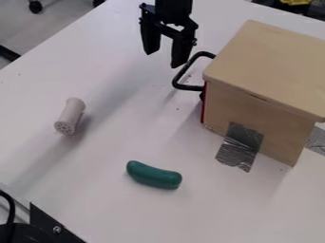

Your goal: Open the drawer

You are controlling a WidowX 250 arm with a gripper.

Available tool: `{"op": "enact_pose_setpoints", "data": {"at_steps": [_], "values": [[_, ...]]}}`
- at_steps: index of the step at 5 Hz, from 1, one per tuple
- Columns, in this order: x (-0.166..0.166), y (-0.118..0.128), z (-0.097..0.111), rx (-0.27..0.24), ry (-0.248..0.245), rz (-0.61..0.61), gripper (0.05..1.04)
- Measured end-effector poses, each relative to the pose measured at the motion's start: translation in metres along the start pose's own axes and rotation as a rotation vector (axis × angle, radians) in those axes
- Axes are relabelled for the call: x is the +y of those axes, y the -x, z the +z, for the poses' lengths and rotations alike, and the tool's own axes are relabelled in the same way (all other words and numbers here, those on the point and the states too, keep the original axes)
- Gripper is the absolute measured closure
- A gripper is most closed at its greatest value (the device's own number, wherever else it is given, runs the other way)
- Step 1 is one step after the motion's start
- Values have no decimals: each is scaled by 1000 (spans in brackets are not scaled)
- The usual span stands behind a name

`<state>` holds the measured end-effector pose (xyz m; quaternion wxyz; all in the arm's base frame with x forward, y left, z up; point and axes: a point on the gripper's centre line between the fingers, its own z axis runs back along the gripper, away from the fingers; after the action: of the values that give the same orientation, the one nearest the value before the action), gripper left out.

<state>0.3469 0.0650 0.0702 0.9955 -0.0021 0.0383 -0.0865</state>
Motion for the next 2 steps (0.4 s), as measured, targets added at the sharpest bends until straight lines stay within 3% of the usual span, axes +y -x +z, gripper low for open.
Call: {"op": "enact_pose_setpoints", "data": {"at_steps": [1,2], "values": [[-2,2,-14,40,16,-2,84],[-3,-2,-17,42,19,4,84]]}}
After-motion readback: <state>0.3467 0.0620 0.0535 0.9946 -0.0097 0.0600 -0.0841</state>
